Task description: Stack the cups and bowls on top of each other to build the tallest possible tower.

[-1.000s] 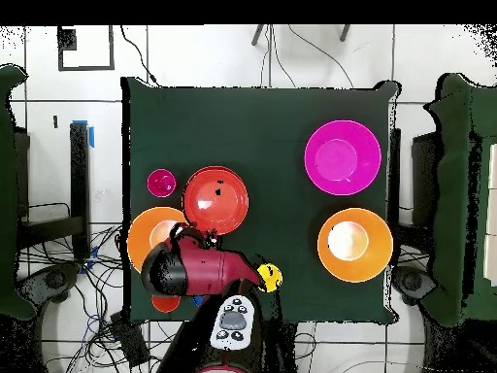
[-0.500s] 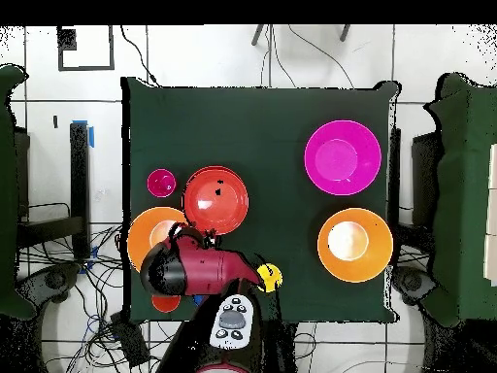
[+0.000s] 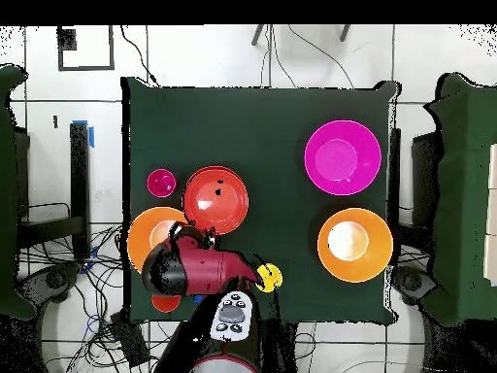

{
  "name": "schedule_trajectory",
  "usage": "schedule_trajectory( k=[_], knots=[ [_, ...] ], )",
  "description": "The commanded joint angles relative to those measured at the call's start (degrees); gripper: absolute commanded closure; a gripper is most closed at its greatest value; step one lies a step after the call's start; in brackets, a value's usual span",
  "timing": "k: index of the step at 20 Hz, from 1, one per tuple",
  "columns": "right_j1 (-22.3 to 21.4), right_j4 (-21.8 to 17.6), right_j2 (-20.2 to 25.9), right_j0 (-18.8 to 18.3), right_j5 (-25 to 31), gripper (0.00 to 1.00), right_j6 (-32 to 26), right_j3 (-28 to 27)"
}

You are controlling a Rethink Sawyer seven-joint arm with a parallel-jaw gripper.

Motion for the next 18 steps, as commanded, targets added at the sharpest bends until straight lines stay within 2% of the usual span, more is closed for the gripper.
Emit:
schedule_trajectory(
  k=[1,12,18],
  knots=[
    [1.9,0.4,5.5,-0.1,-2.3,0.0,9.0,0.5],
    [1.5,0.4,5.4,-0.2,-2.0,0.0,9.0,1.3],
    [-3.8,0.6,4.8,-0.2,3.3,0.0,8.1,3.5]
  ],
)
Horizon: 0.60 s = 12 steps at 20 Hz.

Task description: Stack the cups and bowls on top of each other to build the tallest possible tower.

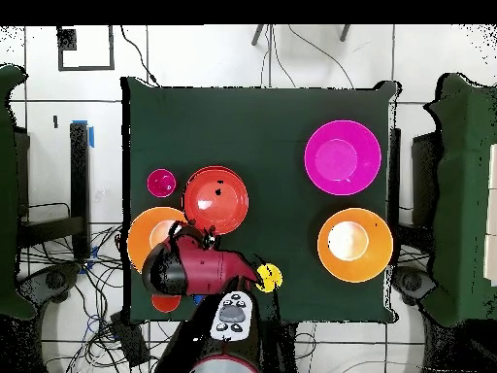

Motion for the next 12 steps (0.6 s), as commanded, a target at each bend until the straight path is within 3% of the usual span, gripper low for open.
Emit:
schedule_trajectory(
  k=[1,7,12],
  knots=[
    [-4.3,0.7,4.6,0.1,4.1,0.0,8.3,4.1],
    [-9.1,1.1,5.0,-0.2,5.7,0.0,9.3,9.6],
    [-12.4,-0.6,6.8,-4.4,7.4,0.0,6.3,12.3]
  ],
)
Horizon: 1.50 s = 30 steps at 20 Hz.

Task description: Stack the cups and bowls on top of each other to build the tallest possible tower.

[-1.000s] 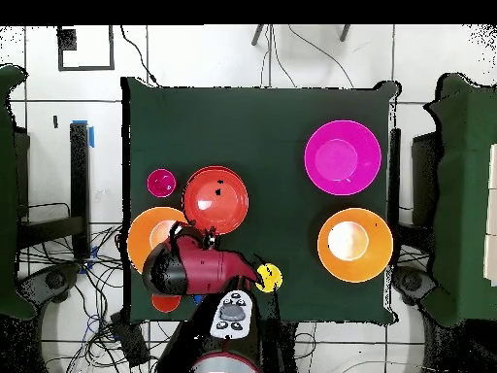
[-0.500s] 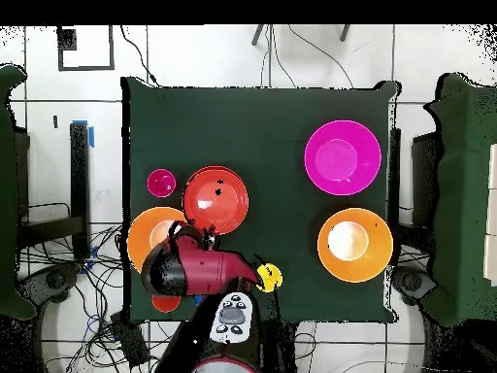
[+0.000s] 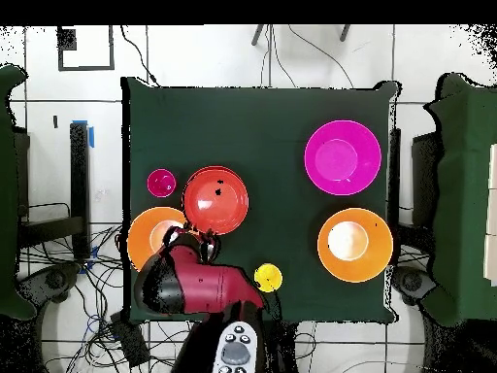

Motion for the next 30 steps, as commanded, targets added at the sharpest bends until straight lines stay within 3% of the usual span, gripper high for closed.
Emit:
schedule_trajectory(
  k=[1,7,17,24,30],
  knots=[
    [-4.4,-1.0,6.8,-4.7,7.9,0.0,5.4,7.2],
    [-7.1,-6.1,9.4,-13.4,7.2,0.0,-0.6,9.8],
    [-7.1,-19.7,20.1,-36.4,6.1,0.0,-7.4,13.3],
    [-3.2,-29.9,24.0,-47.8,6.1,0.0,-8.8,13.1],
    [3.6,-39.8,22.7,-53.1,5.9,0.0,-9.2,8.8]
  ],
)
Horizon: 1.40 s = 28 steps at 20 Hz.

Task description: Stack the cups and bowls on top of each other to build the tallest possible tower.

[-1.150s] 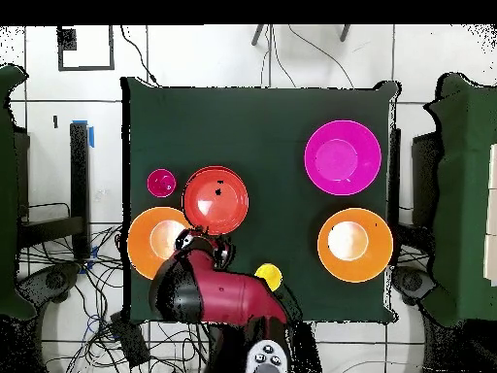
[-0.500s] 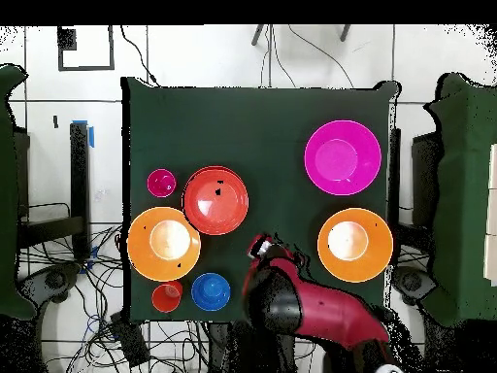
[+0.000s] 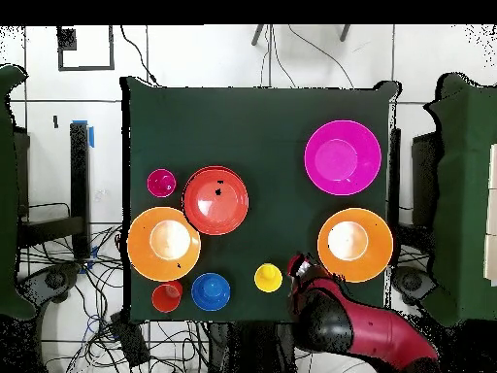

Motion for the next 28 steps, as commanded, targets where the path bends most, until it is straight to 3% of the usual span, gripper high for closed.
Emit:
schedule_trajectory(
  k=[1,7,14,23,28],
  knots=[
    [10.0,-12.8,7.2,-4.7,4.4,0.0,-9.2,-0.2],
    [15.0,-19.0,8.9,-8.2,6.6,0.0,-9.9,-4.6],
    [20.6,-26.4,8.1,-8.1,7.3,0.0,-10.0,-10.2],
    [18.6,-27.2,16.3,-13.7,17.7,0.0,-18.9,-10.9],
    [17.8,-27.3,18.8,-14.6,21.0,0.0,-18.7,-10.8]
  ],
)
